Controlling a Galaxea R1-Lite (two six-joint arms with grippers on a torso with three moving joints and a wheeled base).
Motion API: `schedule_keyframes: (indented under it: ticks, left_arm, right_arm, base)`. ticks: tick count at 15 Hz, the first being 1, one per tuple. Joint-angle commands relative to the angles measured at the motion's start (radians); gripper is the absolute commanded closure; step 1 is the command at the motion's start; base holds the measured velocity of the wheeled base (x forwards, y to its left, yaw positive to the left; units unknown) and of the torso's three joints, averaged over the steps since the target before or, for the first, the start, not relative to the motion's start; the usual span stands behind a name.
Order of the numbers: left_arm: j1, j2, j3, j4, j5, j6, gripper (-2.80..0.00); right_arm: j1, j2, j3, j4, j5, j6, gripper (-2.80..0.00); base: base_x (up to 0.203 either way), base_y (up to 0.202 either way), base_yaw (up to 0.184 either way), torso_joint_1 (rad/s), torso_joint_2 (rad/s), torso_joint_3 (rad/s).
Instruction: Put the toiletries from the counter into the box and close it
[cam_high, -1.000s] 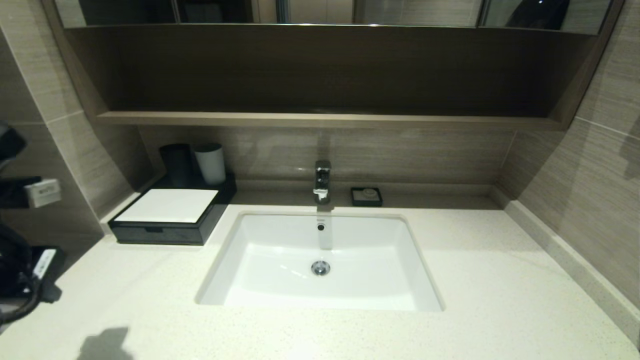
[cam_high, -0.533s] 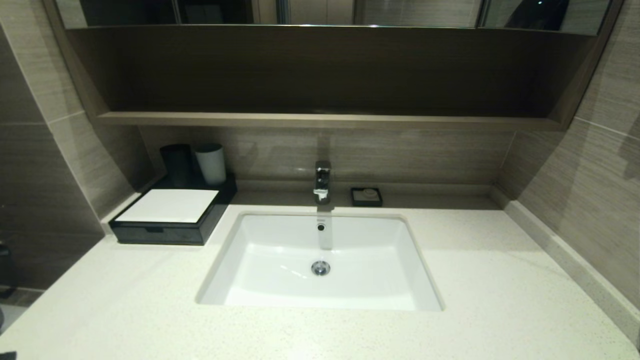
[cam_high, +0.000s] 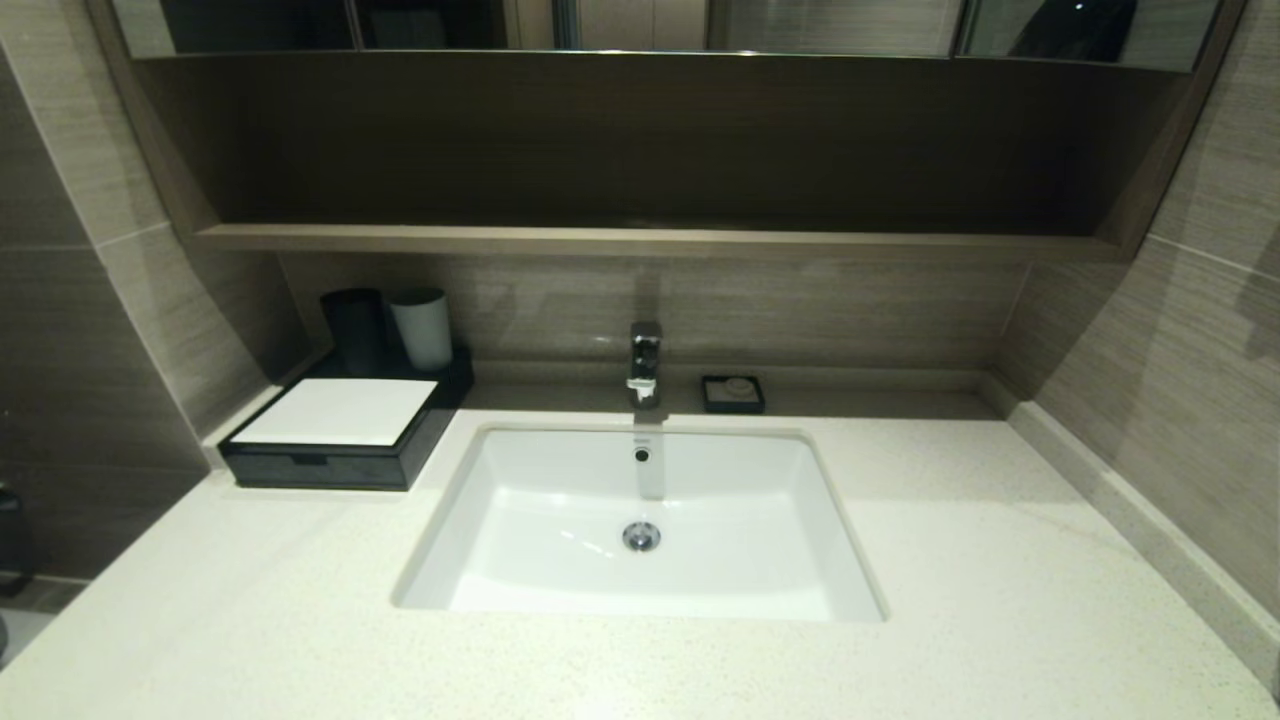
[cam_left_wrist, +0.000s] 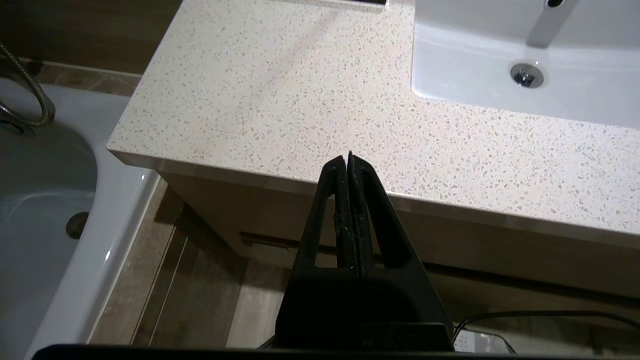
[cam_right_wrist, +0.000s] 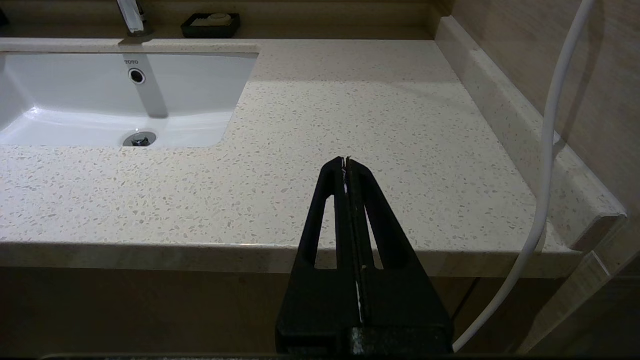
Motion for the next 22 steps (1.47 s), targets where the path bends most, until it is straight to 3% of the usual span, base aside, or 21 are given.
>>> schedule_keyframes:
  ticks: [1,5,14,22]
  left_arm:
    - [0.009,-0.087,0.004,0.001,0.001,0.011,0.0]
    - [0.032,-0.154,0.048,-0.01,0.001,0.05,0.0]
    - [0.046,-0.229,0.096,-0.043,0.0,0.07,0.0]
    - [0.026,-0.347,0.161,-0.045,0.041,0.072,0.0]
  right_arm:
    - [0.0,-0.002,0.002,0.0,0.0,0.0,0.0]
    - [0.0,-0.002,0.002,0.0,0.0,0.0,0.0]
    - [0.0,-0.002,0.002,0.0,0.0,0.0,0.0]
    - [0.0,-0.002,0.002,0.0,0.0,0.0,0.0]
  base:
    - [0.0,0.0,0.0,0.0,0.0,0.0]
    - [0.0,0.0,0.0,0.0,0.0,0.0]
    - [0.0,0.0,0.0,0.0,0.0,0.0]
    - [0.0,0.0,0.0,0.0,0.0,0.0]
